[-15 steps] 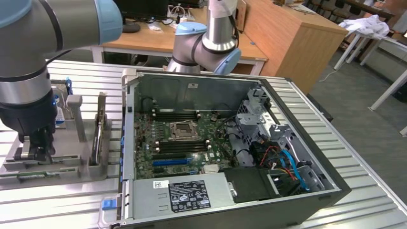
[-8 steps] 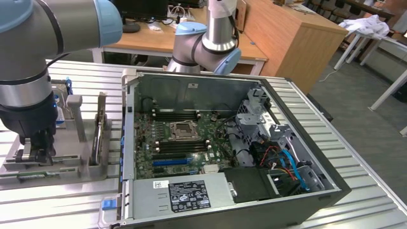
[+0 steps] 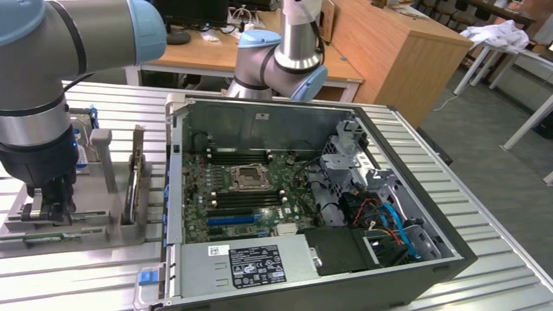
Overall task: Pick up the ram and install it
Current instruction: 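Pick up the ram and move it above insertion slot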
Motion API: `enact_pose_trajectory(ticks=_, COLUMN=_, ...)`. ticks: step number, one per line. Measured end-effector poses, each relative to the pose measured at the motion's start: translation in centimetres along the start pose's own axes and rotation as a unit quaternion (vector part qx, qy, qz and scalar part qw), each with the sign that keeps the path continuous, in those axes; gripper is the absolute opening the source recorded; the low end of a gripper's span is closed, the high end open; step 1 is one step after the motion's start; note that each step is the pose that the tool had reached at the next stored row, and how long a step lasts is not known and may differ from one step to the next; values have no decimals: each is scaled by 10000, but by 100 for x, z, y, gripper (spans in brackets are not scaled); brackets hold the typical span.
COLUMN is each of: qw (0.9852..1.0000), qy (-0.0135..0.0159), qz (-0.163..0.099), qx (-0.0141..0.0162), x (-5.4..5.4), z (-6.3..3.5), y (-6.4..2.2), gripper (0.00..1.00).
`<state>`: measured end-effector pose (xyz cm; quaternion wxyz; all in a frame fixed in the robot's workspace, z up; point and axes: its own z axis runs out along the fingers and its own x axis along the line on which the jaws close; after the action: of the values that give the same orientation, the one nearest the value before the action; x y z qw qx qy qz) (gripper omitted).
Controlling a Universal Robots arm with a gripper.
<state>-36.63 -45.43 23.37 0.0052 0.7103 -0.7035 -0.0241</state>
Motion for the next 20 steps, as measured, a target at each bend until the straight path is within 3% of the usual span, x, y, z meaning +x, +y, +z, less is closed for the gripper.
enact_pose_trajectory(ticks=20, qw=10000, qy=3, qz=-39, qx=1, x=11, z=43, y=0, gripper=30)
